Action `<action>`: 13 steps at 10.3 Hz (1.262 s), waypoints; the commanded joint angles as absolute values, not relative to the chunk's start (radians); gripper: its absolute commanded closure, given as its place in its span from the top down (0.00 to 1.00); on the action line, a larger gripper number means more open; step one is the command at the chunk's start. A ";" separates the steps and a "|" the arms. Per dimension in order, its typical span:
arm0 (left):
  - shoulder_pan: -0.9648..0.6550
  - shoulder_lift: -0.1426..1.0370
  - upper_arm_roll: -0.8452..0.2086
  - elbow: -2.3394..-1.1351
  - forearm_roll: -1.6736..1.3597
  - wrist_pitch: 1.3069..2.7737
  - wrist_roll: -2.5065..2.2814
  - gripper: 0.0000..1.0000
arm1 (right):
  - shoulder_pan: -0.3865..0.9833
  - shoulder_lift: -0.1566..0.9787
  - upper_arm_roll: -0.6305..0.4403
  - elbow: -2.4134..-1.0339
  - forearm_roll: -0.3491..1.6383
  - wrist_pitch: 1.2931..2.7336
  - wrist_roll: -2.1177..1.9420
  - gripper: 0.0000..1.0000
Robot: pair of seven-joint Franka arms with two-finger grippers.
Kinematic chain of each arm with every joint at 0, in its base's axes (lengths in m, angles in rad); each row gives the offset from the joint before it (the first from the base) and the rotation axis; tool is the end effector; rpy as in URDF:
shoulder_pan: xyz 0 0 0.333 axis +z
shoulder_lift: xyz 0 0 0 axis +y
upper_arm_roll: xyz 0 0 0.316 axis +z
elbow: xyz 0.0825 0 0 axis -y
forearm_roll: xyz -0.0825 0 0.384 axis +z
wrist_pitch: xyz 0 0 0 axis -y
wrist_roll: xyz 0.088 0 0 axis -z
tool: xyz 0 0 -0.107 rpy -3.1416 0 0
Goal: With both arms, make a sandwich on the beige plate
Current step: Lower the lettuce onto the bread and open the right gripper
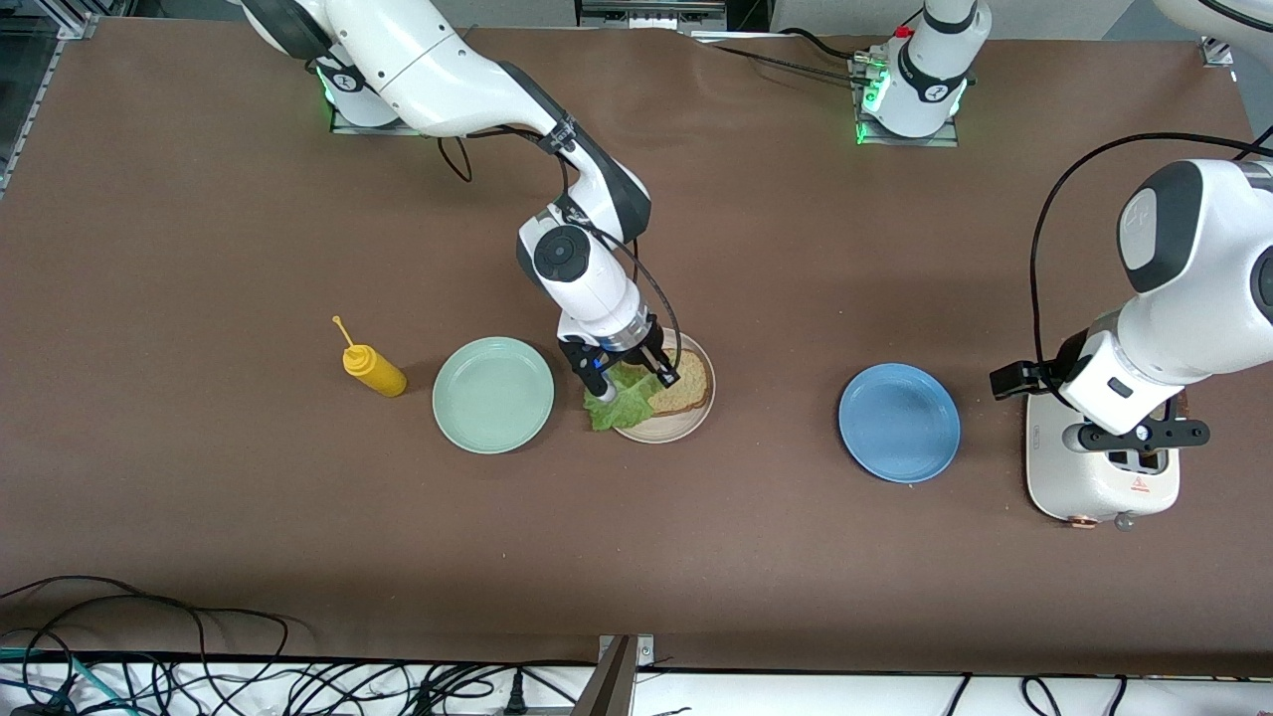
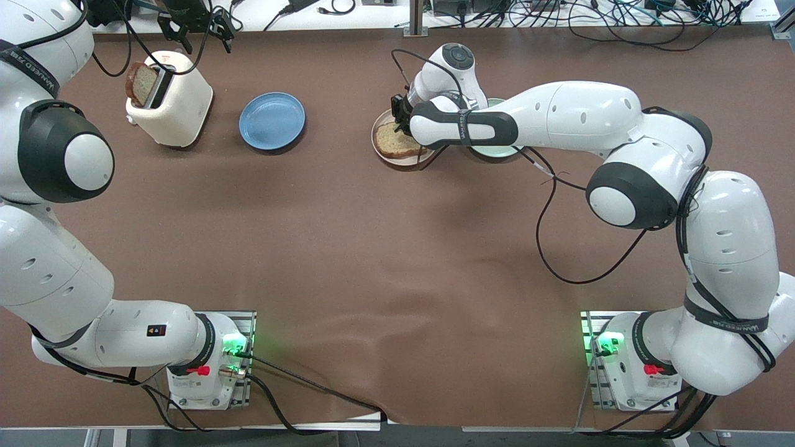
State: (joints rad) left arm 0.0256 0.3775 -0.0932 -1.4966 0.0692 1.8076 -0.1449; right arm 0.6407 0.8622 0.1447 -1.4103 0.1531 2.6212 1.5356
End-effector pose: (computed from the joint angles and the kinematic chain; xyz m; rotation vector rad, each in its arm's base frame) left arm 0.6642 -0.0309 0.4487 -3.0997 -0.0997 0.0946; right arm 0.5579 0.5159 0.2246 -2.4428 1.2402 0.0579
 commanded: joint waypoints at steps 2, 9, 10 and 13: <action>0.028 0.387 -0.094 -1.474 0.054 1.789 -0.133 1.00 | 0.653 0.890 0.141 -1.368 0.156 2.628 1.554 0.00; 0.028 0.385 -0.094 -1.473 0.055 1.789 -0.132 1.00 | 0.646 0.873 0.137 -1.355 0.101 2.612 1.529 1.00; 0.028 0.385 -0.094 -1.474 0.055 1.789 -0.132 1.00 | 0.638 0.855 0.137 -1.355 0.094 2.574 1.526 1.00; 0.028 0.387 -0.094 -1.473 0.055 1.789 -0.132 1.00 | 0.563 0.763 0.138 -1.355 0.071 2.300 1.357 1.00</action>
State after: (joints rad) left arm 0.0255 0.3779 -0.0934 -1.4965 0.0692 1.8074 -0.1449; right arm 0.6064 0.8285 0.1308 -1.3479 0.0798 2.4236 1.4480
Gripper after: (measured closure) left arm 0.000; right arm 0.000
